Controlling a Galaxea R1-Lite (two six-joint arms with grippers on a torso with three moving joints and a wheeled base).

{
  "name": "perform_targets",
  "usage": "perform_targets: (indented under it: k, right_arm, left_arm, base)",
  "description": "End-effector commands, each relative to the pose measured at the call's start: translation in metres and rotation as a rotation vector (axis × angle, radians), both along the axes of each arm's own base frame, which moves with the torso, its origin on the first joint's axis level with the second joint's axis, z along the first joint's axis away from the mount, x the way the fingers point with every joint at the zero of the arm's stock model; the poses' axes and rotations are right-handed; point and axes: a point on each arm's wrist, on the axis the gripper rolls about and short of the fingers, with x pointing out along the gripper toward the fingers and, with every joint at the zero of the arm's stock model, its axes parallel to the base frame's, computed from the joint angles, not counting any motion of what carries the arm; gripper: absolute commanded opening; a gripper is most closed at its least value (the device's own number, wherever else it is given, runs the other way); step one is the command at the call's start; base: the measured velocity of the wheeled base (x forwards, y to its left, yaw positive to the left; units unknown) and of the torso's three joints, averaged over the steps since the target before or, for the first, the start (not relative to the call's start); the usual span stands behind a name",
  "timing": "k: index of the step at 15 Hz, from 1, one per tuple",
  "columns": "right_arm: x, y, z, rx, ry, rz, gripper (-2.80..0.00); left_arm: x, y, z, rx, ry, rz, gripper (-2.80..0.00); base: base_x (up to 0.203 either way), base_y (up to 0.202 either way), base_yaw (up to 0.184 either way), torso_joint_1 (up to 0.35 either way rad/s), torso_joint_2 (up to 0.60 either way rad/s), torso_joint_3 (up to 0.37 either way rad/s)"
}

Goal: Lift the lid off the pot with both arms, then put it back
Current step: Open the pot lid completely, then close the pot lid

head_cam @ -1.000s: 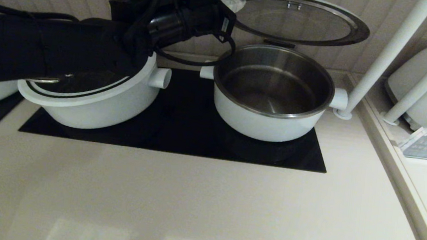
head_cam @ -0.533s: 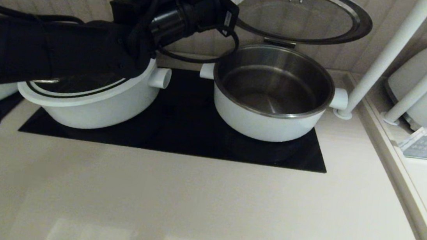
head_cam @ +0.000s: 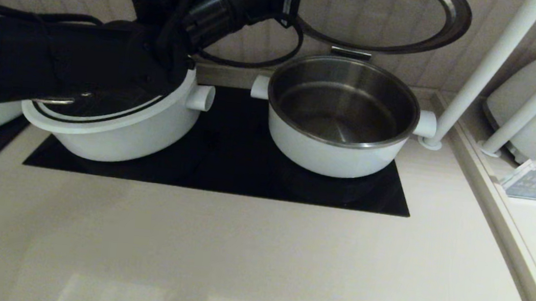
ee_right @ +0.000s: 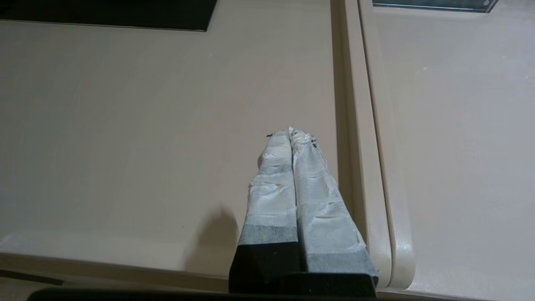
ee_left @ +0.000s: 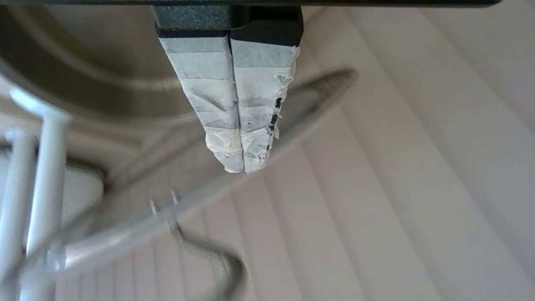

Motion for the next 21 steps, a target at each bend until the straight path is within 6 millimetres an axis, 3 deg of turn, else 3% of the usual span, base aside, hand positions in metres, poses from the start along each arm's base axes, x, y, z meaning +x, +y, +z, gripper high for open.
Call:
perform_targets:
  k: [1, 21]
  right_arm:
    - [0.000, 0.000, 0.000, -0.001, 0.001, 0.001, -2.80]
    - [0.000, 0.000, 0.000, -0.001, 0.001, 0.000, -2.80]
  left_arm:
    - [0.000, -0.001, -0.001, -0.002, -0.011, -0.002, -2.80]
    - [0.013, 0.000, -0.016, 0.085, 0.036, -0.056, -2.80]
  base:
    - [0.000, 0.000, 0.000, 0.000, 0.00, 0.000]
    - [0.000, 0.000, 0.000, 0.000, 0.00, 0.000]
